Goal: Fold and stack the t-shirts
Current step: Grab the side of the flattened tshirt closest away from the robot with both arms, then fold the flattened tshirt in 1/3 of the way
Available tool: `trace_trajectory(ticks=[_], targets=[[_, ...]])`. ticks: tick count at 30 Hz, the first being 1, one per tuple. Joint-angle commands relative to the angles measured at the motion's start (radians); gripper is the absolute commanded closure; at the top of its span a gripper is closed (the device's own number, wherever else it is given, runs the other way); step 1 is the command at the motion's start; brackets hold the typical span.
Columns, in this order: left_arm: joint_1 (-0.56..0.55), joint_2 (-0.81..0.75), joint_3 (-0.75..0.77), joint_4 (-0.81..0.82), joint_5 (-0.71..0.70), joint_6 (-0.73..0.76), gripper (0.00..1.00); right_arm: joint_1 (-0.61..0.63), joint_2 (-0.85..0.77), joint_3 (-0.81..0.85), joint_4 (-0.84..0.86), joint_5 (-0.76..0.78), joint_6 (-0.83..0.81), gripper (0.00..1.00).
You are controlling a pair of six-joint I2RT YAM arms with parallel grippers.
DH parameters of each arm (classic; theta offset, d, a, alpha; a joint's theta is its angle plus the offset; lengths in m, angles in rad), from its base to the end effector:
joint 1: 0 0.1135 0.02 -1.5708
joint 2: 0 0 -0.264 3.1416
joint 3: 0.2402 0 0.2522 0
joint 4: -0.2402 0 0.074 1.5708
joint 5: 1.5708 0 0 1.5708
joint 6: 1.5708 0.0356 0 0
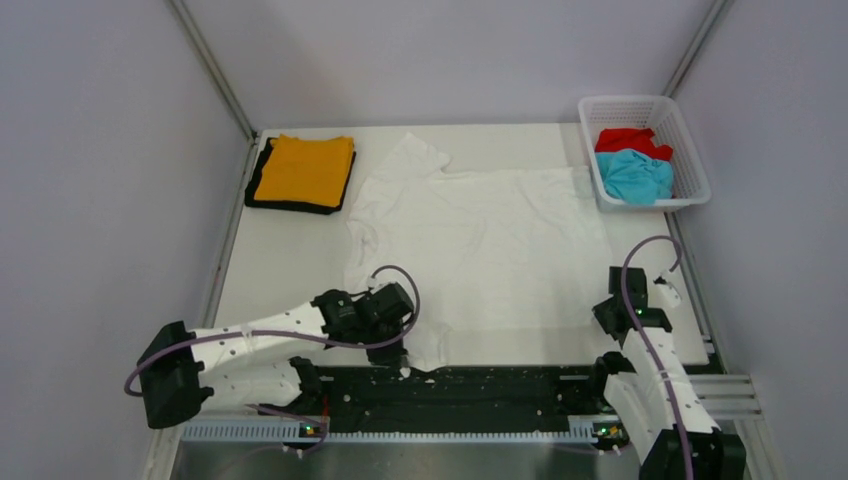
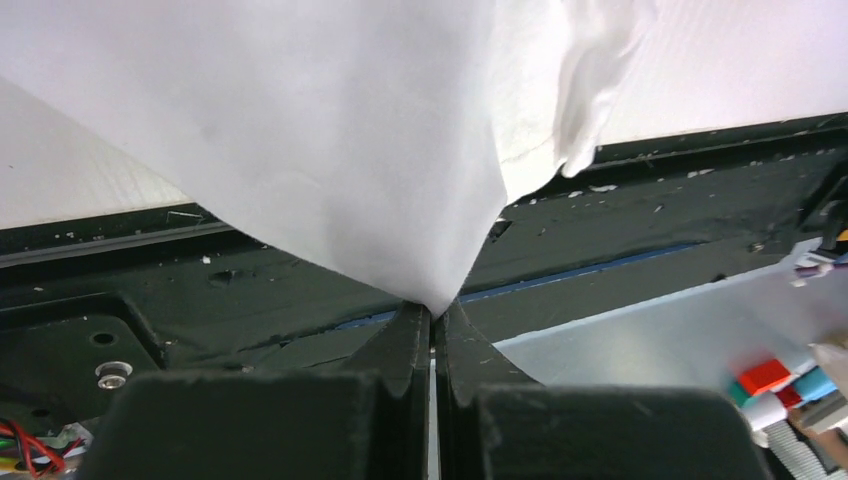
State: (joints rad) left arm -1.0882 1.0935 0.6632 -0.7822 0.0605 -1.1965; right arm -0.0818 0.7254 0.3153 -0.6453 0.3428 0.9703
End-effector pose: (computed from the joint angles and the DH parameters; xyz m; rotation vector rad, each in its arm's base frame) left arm 0.0839 -0.1647 0.1978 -0.1460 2.9974 -0.5320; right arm 0.1226 -0.0221 0.1524 1.3714 2.1318 -0.1089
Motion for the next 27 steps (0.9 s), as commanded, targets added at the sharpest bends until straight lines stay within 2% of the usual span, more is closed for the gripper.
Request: trace_trajectory(ticks=[1, 10, 18, 27], targets=[[0.05, -0.047, -0.007, 0.042, 0.029, 0.037, 1.0, -0.011, 0.022, 0.026, 0.075, 0.002, -0.071, 1.0], [0.184, -0.019, 0.065, 0.114, 0.079, 0.162, 1.0, -0.011, 0.059, 0.144, 0.062, -0.082, -0.227, 1.0], [0.363, 0.071, 0.197, 0.145, 0.133, 0.303, 1.0, -0.01, 0.215, 0.26, 0.114, -0.131, -0.309, 1.0], [0.535, 0.191, 0.318, 0.117, 0.201, 0.366, 1.0, -0.01, 0.41, 0.41, 0.171, -0.176, -0.36, 1.0]])
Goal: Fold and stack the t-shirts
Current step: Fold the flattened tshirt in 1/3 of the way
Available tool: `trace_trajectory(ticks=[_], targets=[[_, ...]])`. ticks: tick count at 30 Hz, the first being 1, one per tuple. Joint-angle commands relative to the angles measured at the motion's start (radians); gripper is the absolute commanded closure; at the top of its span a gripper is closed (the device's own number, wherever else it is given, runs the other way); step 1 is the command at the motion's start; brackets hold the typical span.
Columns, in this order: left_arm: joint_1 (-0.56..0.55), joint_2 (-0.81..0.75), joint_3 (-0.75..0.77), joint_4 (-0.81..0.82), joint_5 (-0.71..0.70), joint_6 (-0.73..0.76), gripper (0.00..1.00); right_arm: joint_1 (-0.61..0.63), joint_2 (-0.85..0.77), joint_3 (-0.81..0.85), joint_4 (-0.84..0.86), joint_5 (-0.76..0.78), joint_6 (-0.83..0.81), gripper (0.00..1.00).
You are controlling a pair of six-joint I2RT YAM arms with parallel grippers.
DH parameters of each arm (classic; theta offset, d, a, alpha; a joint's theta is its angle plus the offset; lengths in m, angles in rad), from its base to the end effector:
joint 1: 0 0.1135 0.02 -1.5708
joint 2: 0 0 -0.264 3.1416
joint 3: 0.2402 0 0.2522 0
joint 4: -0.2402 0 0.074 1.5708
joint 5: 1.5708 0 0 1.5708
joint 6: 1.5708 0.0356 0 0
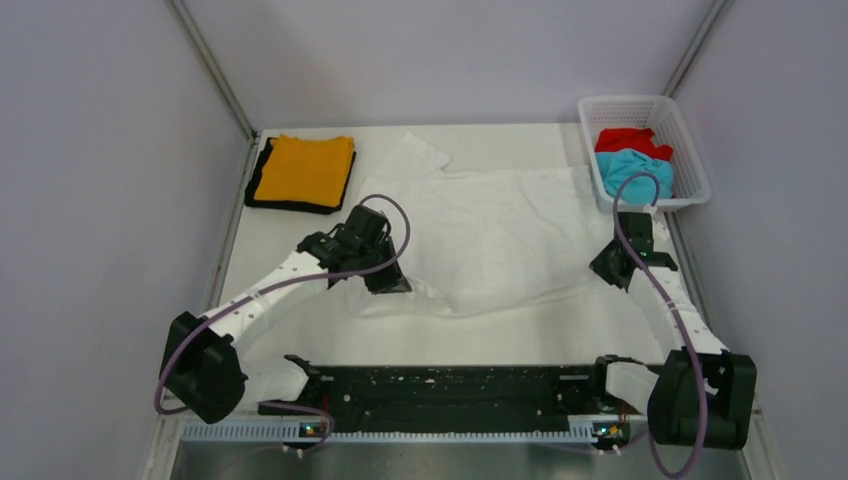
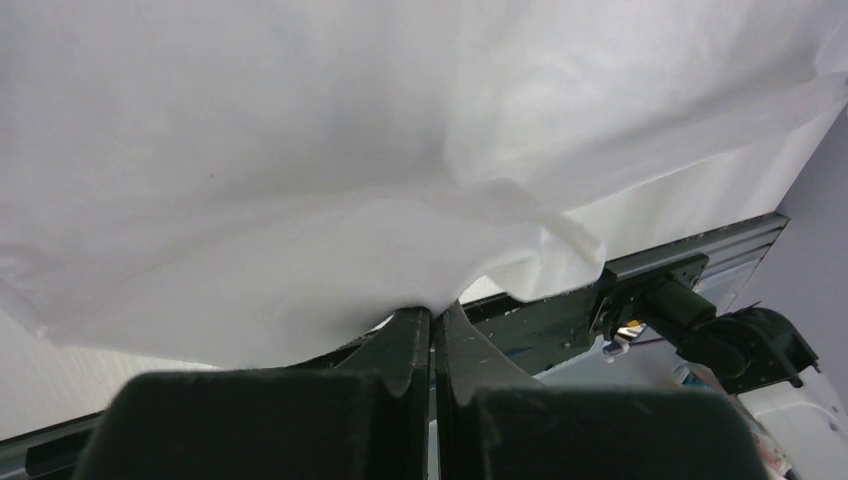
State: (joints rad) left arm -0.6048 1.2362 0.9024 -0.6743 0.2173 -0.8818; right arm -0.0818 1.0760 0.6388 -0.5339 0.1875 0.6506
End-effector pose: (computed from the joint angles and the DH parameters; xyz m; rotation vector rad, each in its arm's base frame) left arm 0.1951 -0.1442 0.2473 -0.2960 2.7561 -0.7644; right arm 0.2022 -0.0232 0.2065 0.9691 2.3227 -0.0088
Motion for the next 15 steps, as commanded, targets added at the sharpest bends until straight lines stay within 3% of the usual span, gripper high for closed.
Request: trace_trajectory(ticks=[1, 7, 15], targets=[[0.071, 0.064, 0.091, 0.004, 0.052, 0.054, 1.0, -0.01, 0.077, 0.102, 0.065, -0.023, -0.044, 1.0], [0.155, 0.105, 0.13, 0.041, 0.072, 0.084, 1.0, -0.009, 0.175, 0.199, 0.087, -0.024, -0.064, 1.0], [0.195, 0.19, 0.289, 0.002, 0.03, 0.22, 1.0, 0.002, 0.256, 0.288, 0.101, -0.022, -0.066, 1.0]])
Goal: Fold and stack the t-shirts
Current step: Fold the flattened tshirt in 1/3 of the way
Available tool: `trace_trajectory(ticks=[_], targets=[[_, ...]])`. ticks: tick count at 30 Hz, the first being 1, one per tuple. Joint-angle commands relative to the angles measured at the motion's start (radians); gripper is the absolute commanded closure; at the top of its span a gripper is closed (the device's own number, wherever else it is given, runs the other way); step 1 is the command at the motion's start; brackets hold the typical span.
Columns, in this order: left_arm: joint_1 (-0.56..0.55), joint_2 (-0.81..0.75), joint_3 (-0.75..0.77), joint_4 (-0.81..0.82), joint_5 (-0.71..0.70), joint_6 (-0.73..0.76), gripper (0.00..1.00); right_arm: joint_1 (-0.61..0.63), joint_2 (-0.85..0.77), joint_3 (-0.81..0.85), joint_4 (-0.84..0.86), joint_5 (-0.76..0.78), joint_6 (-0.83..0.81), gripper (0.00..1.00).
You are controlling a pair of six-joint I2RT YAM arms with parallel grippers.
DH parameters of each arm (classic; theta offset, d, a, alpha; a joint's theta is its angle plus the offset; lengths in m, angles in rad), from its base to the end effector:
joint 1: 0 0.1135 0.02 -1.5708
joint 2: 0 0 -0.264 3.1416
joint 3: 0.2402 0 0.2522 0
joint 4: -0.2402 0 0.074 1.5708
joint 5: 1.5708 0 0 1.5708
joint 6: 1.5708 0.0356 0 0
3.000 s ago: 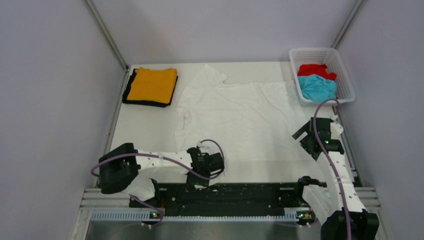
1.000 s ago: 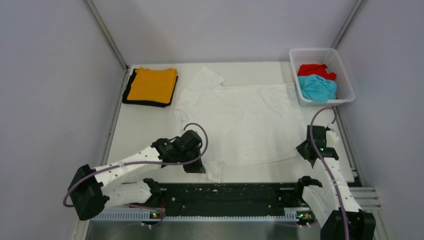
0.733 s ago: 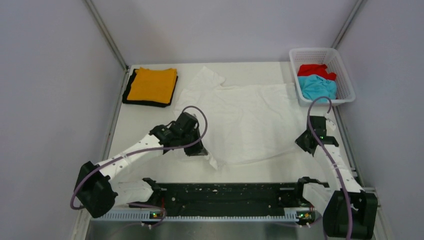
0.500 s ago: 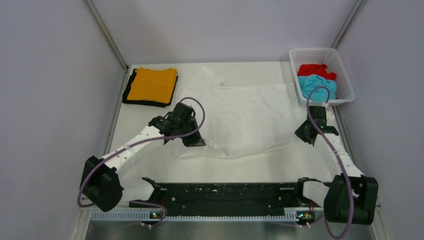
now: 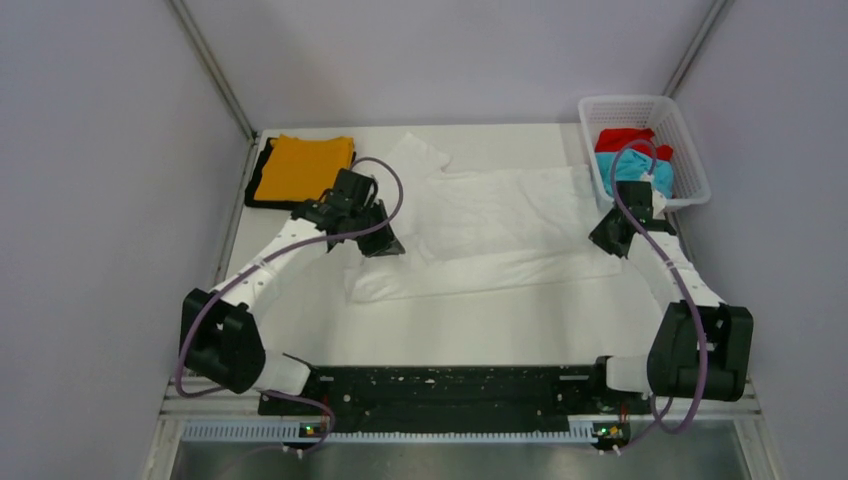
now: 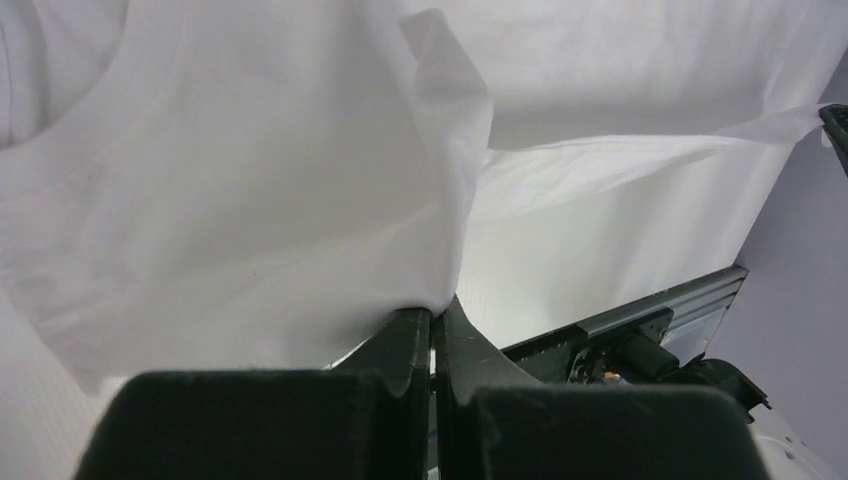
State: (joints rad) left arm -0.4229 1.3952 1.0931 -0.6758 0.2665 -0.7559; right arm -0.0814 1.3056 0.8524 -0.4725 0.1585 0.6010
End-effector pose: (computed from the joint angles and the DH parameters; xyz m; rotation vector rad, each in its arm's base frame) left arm 0.2571 -0.1260 0.2680 -0.3376 2.6742 -0.7574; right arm 0.2616 -0.0270 0.2277 0.8916 2.3143 0.0226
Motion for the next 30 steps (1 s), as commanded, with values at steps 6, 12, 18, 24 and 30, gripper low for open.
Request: trace_trajectory(ticks=[6, 12, 18, 24, 30], targets=[[0.049, 0.138, 0.193, -0.01, -0.036, 0.177, 1.0, 0.006, 0.086, 0.125, 0.047, -0.003, -0.01, 1.0], [0.091, 0.285, 0.279, -0.006, -0.082, 0.22, 1.0, 0.014, 0.197, 0.174, 0.08, 0.011, 0.003, 1.0], [0.17, 0.426, 0.431, 0.003, -0.13, 0.192, 0.12, 0.055, 0.282, 0.254, 0.106, 0.086, -0.007, 0.55], [0.181, 0.417, 0.498, -0.03, -0.156, 0.196, 0.01, 0.14, 0.231, 0.255, 0.055, 0.163, -0.037, 0.31], [0.16, 0.28, 0.282, 0.033, 0.007, 0.171, 0.01, 0.195, 0.166, 0.157, 0.068, 0.076, -0.041, 0.01]])
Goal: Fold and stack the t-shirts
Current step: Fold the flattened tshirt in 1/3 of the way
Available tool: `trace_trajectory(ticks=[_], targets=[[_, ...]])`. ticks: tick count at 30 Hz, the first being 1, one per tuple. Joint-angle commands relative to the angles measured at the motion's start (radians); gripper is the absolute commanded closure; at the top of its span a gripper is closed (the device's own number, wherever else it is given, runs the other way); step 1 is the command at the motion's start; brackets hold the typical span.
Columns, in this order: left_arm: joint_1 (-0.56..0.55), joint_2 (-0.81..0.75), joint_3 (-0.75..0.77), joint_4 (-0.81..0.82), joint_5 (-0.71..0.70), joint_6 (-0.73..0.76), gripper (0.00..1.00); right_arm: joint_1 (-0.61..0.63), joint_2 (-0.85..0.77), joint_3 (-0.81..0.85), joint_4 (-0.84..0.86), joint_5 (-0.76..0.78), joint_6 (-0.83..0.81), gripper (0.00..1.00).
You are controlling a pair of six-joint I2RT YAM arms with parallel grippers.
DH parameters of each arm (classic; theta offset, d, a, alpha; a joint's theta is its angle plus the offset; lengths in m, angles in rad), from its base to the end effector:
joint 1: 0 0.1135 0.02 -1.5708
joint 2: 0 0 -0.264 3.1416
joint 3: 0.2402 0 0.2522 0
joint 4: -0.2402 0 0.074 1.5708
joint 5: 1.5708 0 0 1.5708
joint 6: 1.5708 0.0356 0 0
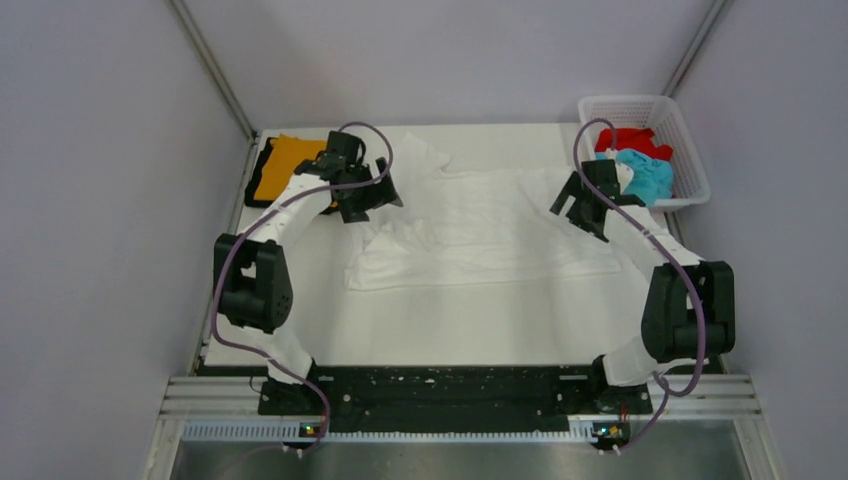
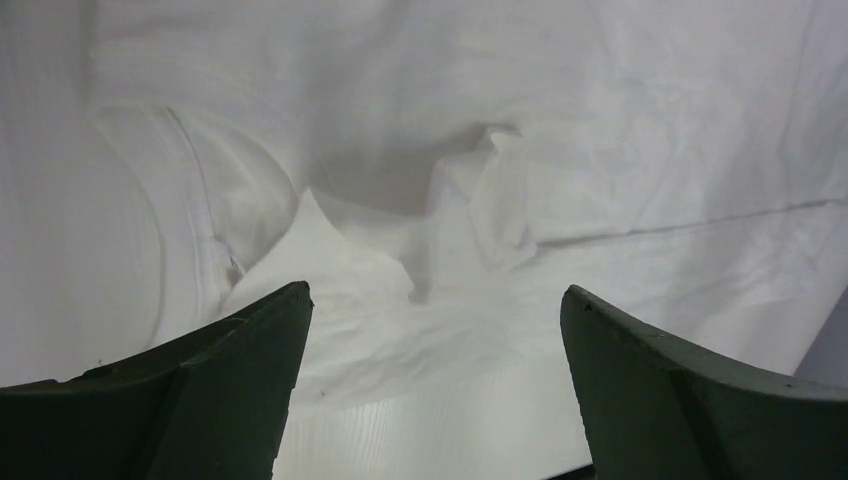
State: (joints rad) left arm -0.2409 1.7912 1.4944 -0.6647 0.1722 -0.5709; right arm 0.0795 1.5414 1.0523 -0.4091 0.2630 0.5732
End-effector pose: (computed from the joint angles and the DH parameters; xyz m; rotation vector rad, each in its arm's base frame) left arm 0.3792 -0.0994 0.2674 -0.3572 2.5745 -0.5286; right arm 0.3239 0.0165 0.2305 0.7012 2.3237 -0.0320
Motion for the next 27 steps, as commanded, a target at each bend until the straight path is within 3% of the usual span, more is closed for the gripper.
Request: trace_trajectory(ticks=[1, 6, 13, 19, 23, 25, 27], targets=[[-0.03, -0.137, -0.152, 0.025, 0.105, -0.02, 0.01, 0.047, -0.073, -0.06, 0.012, -0.042, -0.017, 0.01], [-0.06, -0.162, -0.256, 0.101, 0.169, -0.058, 0.01, 0.074, -0.079, -0.14, 0.096, -0.158, -0.027, 0.01], [-0.134, 0.022, -0.139, 0.178, 0.157, -0.079, 0.01, 0.075, -0.07, -0.175, 0.133, -0.143, -0.032, 0.01], [-0.11, 0.212, 0.101, 0.075, -0.001, 0.026, 0.01, 0.075, -0.069, -0.163, 0.1, -0.095, -0.049, 0.01], [-0.086, 0.36, 0.275, 0.041, -0.205, 0.037, 0.01, 0.075, -0.079, -0.161, 0.086, -0.069, -0.053, 0.01], [-0.067, 0.42, 0.404, -0.059, -0.187, 0.033, 0.01, 0.075, -0.087, -0.163, 0.084, -0.073, -0.057, 0.01], [-0.056, 0.432, 0.436, -0.061, -0.153, 0.031, 0.01, 0.074, -0.089, -0.17, 0.088, -0.09, -0.064, 0.01]])
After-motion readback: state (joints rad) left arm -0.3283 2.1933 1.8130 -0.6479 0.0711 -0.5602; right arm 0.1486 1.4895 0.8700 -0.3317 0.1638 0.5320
